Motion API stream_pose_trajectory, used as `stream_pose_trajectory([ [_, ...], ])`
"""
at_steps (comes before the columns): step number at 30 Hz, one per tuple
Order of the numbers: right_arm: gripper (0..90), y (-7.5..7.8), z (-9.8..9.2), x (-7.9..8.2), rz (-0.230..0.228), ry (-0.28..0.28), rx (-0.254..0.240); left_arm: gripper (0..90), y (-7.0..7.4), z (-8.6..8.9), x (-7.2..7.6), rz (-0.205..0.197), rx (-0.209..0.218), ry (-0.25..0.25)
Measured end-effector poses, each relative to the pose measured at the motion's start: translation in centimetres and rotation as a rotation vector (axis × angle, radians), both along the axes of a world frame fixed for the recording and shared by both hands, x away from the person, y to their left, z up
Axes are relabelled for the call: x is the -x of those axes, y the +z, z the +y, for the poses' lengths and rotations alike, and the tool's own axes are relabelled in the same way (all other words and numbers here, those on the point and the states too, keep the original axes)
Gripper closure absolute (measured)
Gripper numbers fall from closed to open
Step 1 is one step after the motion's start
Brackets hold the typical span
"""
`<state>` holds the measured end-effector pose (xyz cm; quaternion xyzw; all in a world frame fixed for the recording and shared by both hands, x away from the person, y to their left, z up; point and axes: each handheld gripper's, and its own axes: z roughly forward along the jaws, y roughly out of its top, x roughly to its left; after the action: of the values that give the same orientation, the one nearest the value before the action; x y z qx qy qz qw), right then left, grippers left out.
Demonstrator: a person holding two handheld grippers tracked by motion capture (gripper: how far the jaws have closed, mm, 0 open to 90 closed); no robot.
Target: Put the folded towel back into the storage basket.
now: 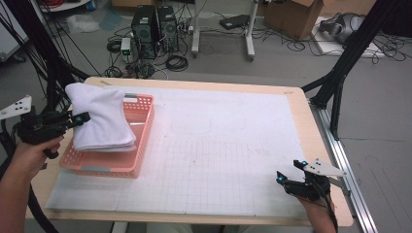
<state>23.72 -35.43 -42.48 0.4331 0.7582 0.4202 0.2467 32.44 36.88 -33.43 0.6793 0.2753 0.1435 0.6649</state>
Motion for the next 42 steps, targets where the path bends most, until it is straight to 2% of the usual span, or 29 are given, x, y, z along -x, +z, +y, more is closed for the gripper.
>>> stream_pose_trajectory([
  [9, 20.7, -0.1, 0.2, -0.1, 0.001, 0.002, -0.001, 74.1, -2.1, -1.0, -1.0, 0.051, -0.023, -0.027],
  [14, 20.7, -0.1, 0.2, -0.1, 0.003, 0.002, 0.000, 73.9, -3.4, -1.9, -1.8, 0.079, -0.012, -0.031],
  [22, 20.7, -0.1, 0.1, 0.0, 0.003, -0.001, -0.003, 73.1, -4.2, -2.7, -2.5, 0.124, -0.039, -0.025],
  [31, 20.7, 0.0, 0.0, 0.1, 0.002, 0.000, -0.002, 70.3, -4.6, -2.3, -2.7, 0.192, -0.045, 0.027],
  [35, 20.7, 0.0, 0.1, 0.1, 0.003, -0.001, -0.002, 63.1, -4.6, -2.2, -2.9, 0.239, -0.033, 0.057],
  [36, 20.7, 0.0, 0.1, 0.1, 0.000, -0.001, -0.001, 59.5, -4.6, -2.2, -2.9, 0.239, -0.033, 0.057],
  [37, 20.7, 0.0, 0.0, 0.1, 0.001, 0.001, 0.000, 54.5, -4.7, -2.0, -3.0, 0.276, -0.017, 0.079],
  [39, 20.7, 0.0, 0.0, 0.1, 0.001, 0.001, 0.000, 46.6, -4.7, -1.8, -3.1, 0.314, -0.003, 0.100],
  [42, 20.7, 0.0, 0.0, 0.1, 0.001, 0.001, 0.000, 44.1, -4.6, -1.7, -3.1, 0.321, 0.002, 0.113],
])
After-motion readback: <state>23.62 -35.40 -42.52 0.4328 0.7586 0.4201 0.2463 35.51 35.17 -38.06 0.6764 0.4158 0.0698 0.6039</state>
